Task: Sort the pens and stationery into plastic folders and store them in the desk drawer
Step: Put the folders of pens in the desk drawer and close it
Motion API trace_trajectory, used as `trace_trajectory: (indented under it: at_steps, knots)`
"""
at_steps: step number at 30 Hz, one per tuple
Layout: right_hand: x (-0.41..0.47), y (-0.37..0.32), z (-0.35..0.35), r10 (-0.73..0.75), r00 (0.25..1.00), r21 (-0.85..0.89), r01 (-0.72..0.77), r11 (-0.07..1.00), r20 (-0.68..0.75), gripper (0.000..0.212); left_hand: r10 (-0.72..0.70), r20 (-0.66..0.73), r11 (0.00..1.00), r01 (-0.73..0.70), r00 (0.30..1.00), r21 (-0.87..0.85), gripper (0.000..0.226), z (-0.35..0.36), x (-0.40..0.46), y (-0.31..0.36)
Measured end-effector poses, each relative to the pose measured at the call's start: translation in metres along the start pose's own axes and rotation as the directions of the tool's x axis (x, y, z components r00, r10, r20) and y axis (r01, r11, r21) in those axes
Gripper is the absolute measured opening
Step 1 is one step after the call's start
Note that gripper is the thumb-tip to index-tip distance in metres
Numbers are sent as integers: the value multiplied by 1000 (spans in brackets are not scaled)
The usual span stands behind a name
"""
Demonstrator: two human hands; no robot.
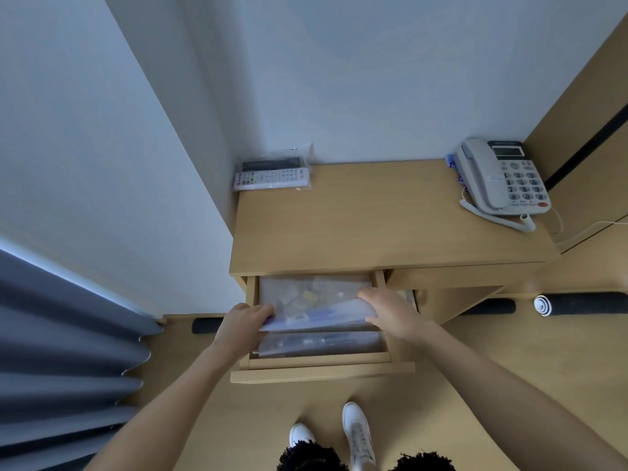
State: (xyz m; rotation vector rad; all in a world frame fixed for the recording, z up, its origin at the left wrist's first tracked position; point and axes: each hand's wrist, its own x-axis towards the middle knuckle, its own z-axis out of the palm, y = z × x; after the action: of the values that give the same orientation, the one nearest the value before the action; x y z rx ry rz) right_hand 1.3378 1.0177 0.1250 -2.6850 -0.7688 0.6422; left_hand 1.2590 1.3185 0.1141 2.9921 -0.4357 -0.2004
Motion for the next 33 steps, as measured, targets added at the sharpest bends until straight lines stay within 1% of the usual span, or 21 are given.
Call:
trace_trajectory:
  at_steps: [2, 3, 5, 6, 8, 11, 14, 18, 20, 22, 27, 30, 33]
  knots:
    - [-3, 0, 4, 13, 1000, 6, -13, 1000, -1, 29, -11, -17, 1000, 10, 1000, -8, 46, 0, 2, 0]
    - [-4, 0, 6, 21, 1000, 12, -21, 1000, -3, 28, -13, -20, 1000, 13, 1000, -10, 41, 2, 3, 0]
    - [-6, 1, 10, 36, 999, 30, -35, 999, -12, 28, -20, 8, 999, 20, 1000, -28, 19, 1, 7, 0]
    - [-7, 1, 10, 41, 999, 36, -40, 999, -17, 29, -32, 66, 999, 34, 997, -21, 12, -1, 9, 1]
    - [-7, 1, 11, 41, 999, 40, -40, 998, -28, 28, -51, 121, 998, 53, 991, -16, 14, -2, 10, 2]
    - [-8, 1, 11, 41, 999, 42, -40, 998, -27, 24, -92, 145, 996, 93, 985, -4, 16, -1, 12, 2]
    - [-7, 1, 13, 37, 999, 63, -36, 997, -12, 27, -116, 192, 993, 117, 974, 8, 16, 2, 11, 3]
    - [-7, 0, 14, 29, 999, 42, -30, 999, 14, 30, -121, 205, 992, 122, 971, 5, 9, 4, 11, 7]
    - [-8, -1, 14, 29, 999, 13, -30, 999, 24, 34, -114, 197, 993, 112, 974, 20, 3, 3, 11, 9]
    - [-10, -2, 15, 24, 999, 7, -24, 1000, 38, 41, -105, 196, 994, 98, 975, 43, 3, 3, 12, 10]
    - [-15, 2, 11, -54, 998, -16, 55, 998, 37, 52, -95, 214, 991, 72, 972, 114, 11, 6, 15, 12]
    - [-18, 6, 6, -56, 998, 65, 54, 996, 33, 51, -94, 236, 989, 63, 967, 135, 12, 10, 15, 9]
    - [-16, 6, 5, -12, 1000, 112, 10, 994, 22, 48, -85, 248, 991, 55, 965, 125, 14, 12, 15, 6]
